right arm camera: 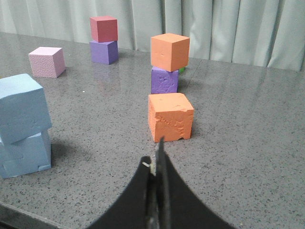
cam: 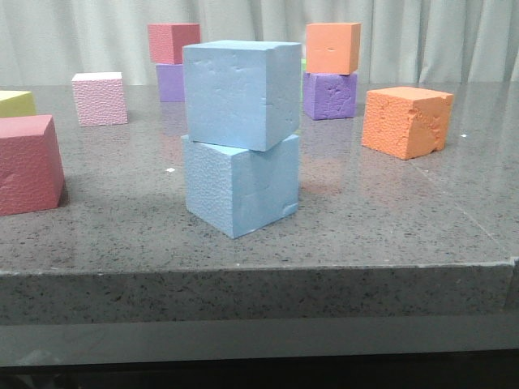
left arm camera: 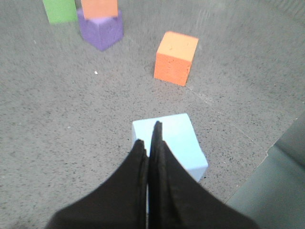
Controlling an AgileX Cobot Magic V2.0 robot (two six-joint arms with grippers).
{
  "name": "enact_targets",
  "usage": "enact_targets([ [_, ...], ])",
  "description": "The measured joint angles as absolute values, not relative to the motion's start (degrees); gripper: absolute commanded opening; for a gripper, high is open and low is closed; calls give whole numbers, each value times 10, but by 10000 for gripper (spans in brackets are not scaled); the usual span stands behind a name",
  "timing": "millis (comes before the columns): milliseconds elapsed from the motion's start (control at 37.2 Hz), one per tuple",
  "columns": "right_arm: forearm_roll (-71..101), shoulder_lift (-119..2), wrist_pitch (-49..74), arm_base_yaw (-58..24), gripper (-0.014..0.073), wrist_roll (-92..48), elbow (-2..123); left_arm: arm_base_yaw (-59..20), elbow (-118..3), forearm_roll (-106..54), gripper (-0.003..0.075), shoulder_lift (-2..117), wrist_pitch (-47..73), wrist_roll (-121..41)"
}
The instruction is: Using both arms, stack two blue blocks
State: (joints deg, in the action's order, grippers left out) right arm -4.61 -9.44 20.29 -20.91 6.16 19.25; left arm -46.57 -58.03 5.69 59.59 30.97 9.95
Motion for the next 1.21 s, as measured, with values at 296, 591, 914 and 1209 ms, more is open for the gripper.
enact_targets([
  [296,-46,-94,203,-209,-68,62,192,-466,-410,79,-20,358,265,100],
  [591,-46,-94,203,-209,-68,62,192,-466,-302,81,-20,131,263,100],
  [914,-46,-94,203,-209,-68,62,192,-466,-277,81,-20,17,263,100],
  [1209,-46,-94,203,-209,-68,62,192,-466,-277,81,-20,17,263,100],
])
